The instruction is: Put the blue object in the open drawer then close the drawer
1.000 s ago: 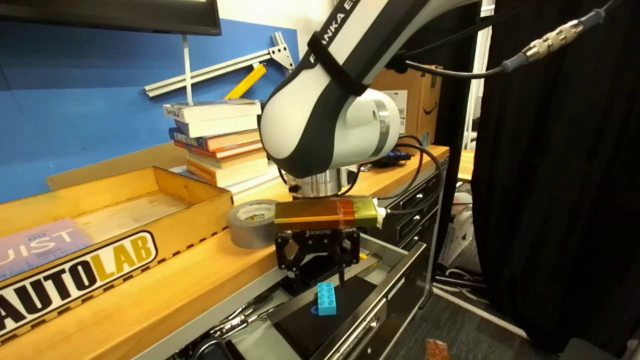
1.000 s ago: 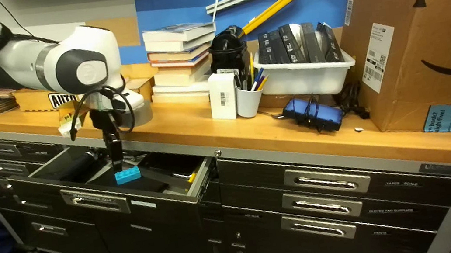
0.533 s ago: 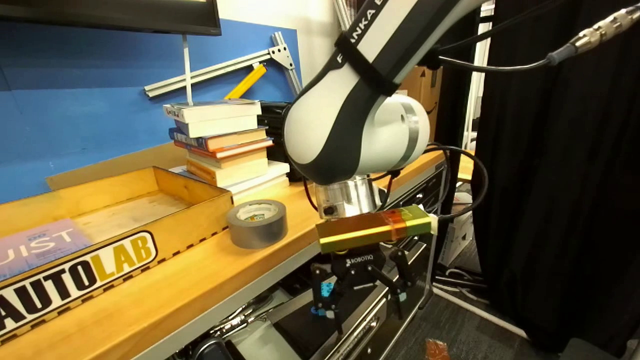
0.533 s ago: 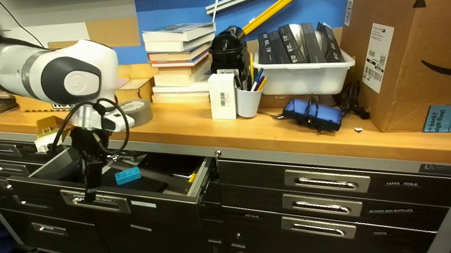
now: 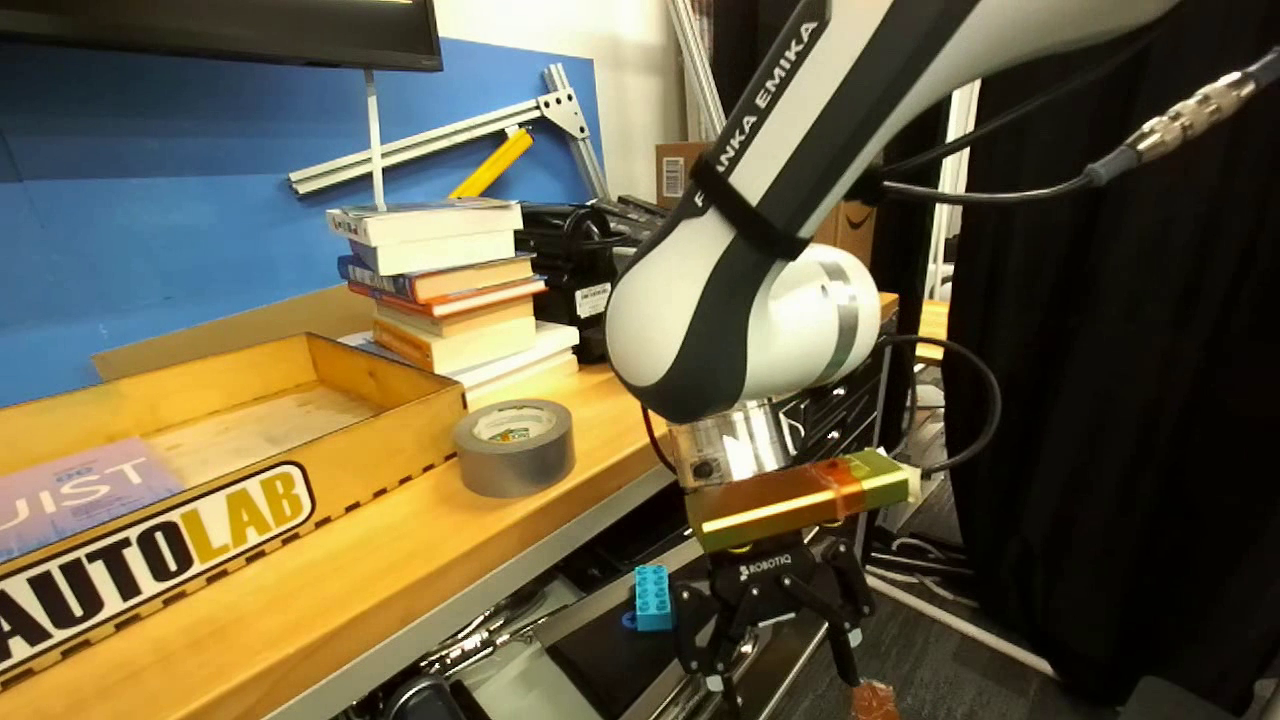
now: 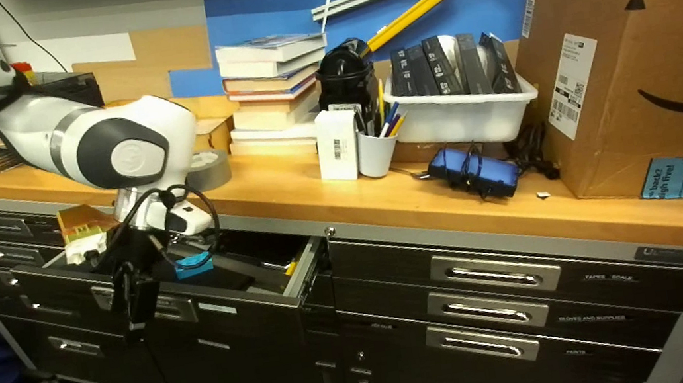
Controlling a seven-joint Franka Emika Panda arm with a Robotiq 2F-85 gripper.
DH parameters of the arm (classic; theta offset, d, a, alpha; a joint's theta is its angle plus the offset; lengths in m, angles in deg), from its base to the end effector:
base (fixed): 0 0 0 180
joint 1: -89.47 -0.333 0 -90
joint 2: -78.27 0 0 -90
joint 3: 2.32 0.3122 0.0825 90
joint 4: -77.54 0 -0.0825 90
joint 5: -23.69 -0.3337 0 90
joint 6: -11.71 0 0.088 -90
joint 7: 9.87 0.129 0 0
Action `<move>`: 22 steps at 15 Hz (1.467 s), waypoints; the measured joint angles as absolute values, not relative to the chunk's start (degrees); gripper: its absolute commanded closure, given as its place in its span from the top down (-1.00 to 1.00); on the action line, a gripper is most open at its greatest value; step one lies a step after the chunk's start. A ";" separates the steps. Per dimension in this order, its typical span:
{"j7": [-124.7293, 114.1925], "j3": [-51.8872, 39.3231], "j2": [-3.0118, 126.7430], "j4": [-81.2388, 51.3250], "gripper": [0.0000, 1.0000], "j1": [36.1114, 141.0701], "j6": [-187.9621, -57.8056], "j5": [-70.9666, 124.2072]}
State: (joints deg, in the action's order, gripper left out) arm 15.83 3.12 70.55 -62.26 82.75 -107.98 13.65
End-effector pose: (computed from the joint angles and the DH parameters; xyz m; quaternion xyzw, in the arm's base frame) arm 0.3796 0.0949 0.2399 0.9528 -0.1727 -0.2493 0.0119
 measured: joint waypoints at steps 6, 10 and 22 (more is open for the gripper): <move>24.47 3.06 68.64 -62.00 1.00 82.62 -121.99 11.49; 34.44 2.44 66.85 -60.47 1.00 82.02 -131.24 14.16; 72.33 -6.97 67.45 -63.27 1.00 72.59 -146.96 37.80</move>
